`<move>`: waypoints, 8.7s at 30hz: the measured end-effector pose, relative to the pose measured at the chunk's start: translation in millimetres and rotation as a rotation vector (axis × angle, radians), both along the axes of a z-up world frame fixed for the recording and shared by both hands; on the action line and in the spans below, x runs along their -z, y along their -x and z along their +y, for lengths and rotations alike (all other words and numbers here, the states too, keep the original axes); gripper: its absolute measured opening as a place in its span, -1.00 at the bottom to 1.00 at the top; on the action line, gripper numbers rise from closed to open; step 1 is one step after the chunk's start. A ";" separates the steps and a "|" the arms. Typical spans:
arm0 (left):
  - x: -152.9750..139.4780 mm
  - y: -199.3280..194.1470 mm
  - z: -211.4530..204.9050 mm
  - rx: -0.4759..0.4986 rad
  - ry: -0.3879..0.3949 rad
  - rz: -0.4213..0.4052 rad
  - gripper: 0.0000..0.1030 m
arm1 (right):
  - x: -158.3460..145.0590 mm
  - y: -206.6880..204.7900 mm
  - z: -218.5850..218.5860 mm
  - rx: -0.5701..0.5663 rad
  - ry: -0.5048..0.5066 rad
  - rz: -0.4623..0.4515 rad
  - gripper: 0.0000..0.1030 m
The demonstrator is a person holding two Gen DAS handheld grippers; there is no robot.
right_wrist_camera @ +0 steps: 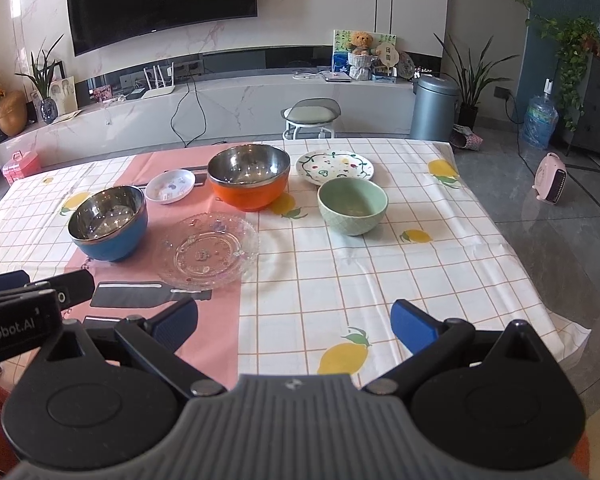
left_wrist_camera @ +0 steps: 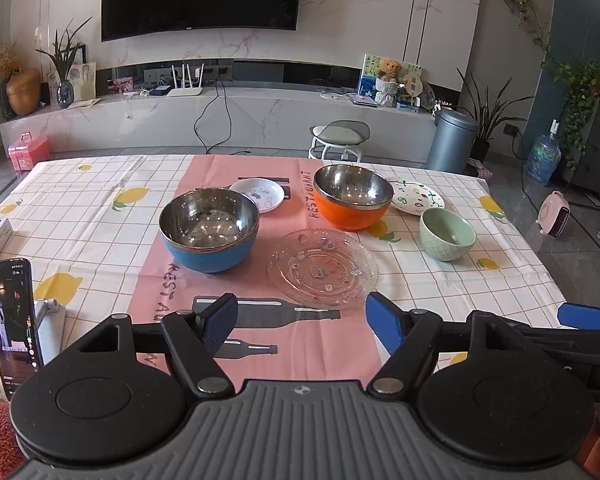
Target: Organize plates and bowls
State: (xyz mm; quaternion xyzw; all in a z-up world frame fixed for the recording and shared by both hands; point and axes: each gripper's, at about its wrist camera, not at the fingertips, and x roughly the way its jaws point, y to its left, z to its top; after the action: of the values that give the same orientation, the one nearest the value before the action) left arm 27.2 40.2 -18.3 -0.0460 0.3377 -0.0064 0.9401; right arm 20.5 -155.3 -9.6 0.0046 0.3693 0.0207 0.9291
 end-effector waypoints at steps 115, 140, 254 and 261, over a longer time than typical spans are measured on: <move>67.9 -56.5 22.9 -0.102 0.234 0.288 -0.80 | 89.7 -94.5 6.1 -0.024 -0.390 0.397 -0.63; 28.1 -67.8 17.6 -0.083 0.191 0.172 -0.08 | 63.8 -83.6 -5.7 -0.002 -0.395 0.208 0.10; -14.0 -89.9 13.5 -0.098 0.237 0.191 -0.76 | 7.6 -110.1 -13.1 -0.062 -0.460 0.121 -0.58; -9.1 -66.7 17.5 -0.092 0.259 0.218 -0.74 | 6.9 -94.0 -8.2 -0.077 -0.446 0.167 -0.59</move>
State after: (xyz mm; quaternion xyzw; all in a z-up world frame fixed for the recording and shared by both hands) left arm 93.9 57.7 -9.1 -0.1825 0.4316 -0.0015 0.8834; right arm 114.5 -163.4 -16.5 0.1974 0.4308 0.1370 0.8699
